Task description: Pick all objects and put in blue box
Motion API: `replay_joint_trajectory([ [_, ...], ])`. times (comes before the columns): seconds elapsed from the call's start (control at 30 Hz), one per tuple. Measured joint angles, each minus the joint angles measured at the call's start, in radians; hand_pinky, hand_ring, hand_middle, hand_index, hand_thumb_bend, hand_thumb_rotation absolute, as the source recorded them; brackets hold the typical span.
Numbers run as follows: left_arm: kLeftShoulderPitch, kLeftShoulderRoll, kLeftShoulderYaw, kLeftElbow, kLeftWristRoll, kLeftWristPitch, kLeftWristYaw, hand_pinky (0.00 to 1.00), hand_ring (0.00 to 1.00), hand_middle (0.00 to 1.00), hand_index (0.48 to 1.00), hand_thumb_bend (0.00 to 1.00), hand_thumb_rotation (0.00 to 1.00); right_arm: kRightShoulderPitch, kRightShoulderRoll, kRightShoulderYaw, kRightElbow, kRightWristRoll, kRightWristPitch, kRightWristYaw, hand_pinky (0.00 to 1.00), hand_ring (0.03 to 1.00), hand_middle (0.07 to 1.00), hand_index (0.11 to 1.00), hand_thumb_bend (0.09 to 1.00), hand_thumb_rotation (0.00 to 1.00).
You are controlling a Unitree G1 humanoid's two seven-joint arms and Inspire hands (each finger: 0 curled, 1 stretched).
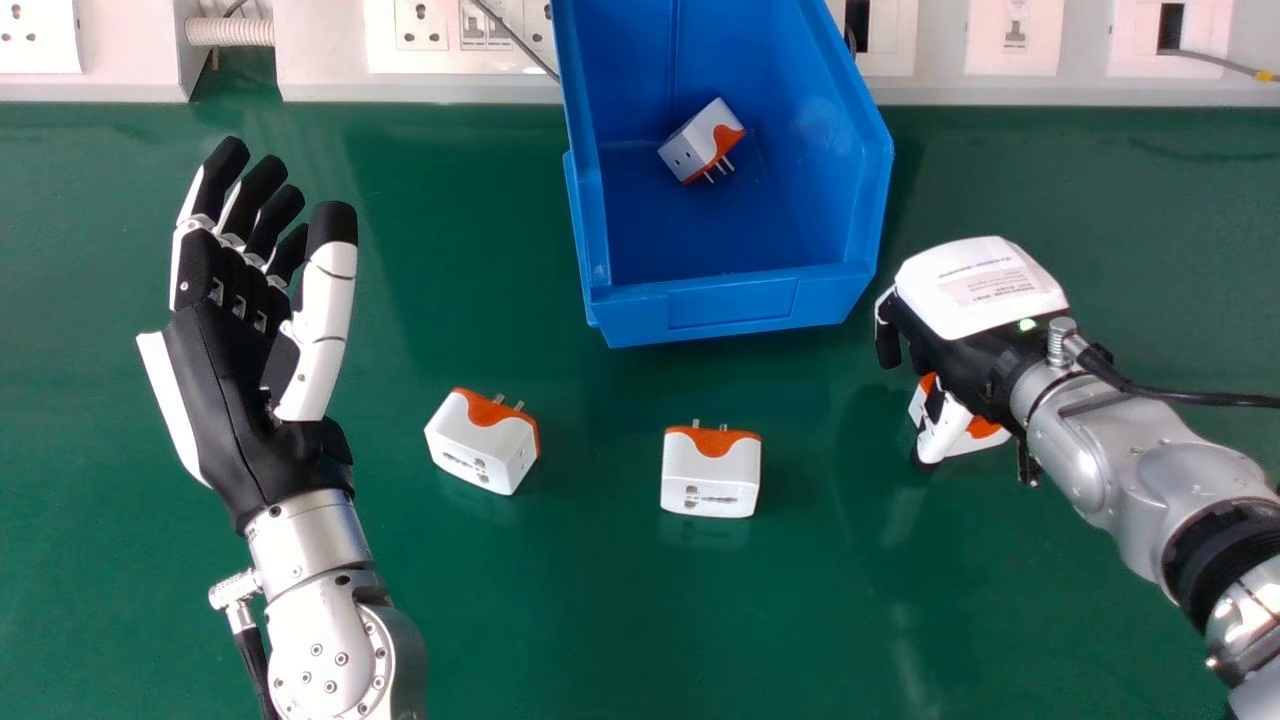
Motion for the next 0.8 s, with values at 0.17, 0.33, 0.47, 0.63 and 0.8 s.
replay_joint_trajectory([
  [0.17,-0.001,0.0,0.0,0.004,0.0,-0.003,-0.001,0.78,0.8,0.8,0.815,0.7,0.4,0.0,-0.005,-0.035,-0.013,0.015,0.002,-0.006,0.31,0.427,0.512,0.568,0.498,0.0],
  [0.33,-0.001,0.0,-0.001,0.003,0.0,-0.006,0.001,0.78,0.8,0.8,0.815,0.7,0.4,-0.003,-0.045,-0.126,-0.126,0.079,0.009,0.027,0.31,0.422,0.51,0.567,0.496,0.0],
  [0.47,-0.001,-0.001,-0.001,0.003,0.0,-0.007,0.001,0.78,0.8,0.8,0.815,0.7,0.4,-0.003,-0.089,-0.222,-0.261,0.161,0.025,0.123,0.31,0.422,0.51,0.567,0.496,0.0],
  [0.63,-0.003,-0.001,-0.001,0.007,0.0,-0.011,0.0,0.78,0.8,0.8,0.815,0.7,0.4,0.005,-0.132,-0.278,-0.386,0.189,0.046,0.177,0.31,0.42,0.508,0.562,0.495,0.0],
  [0.8,-0.005,-0.001,-0.001,0.012,0.0,-0.011,0.0,0.78,0.8,0.8,0.815,0.7,0.4,0.036,-0.137,-0.289,-0.405,0.19,0.047,0.211,0.32,0.425,0.511,0.552,0.496,0.0],
])
